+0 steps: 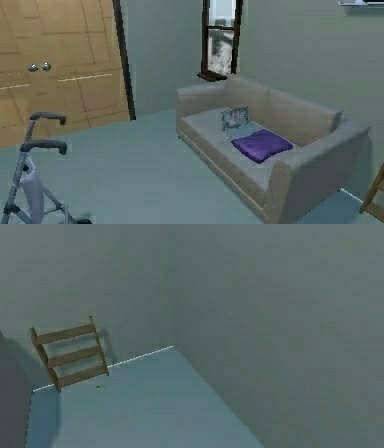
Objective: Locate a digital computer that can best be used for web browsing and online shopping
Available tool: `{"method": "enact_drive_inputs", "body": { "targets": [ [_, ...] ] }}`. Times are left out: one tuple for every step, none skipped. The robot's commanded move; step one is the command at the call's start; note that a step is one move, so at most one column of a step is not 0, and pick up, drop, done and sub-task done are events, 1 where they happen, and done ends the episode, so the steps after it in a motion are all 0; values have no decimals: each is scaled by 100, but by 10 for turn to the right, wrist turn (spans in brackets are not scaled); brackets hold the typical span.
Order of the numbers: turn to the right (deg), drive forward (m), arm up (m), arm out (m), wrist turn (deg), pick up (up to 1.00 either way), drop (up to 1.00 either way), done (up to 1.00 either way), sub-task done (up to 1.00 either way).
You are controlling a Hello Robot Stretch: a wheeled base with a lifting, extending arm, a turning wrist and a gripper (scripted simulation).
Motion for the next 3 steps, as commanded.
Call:
{"method": "enact_drive_inputs", "body": {
  "targets": [
    [0, 95, 0, 0, 0, 0, 0, 0, 0],
    [450, 0, 0, 0, 0, 0, 0, 0, 0],
    [90, 0, 0, 0, 0, 0, 0, 0, 0]
  ]
}}
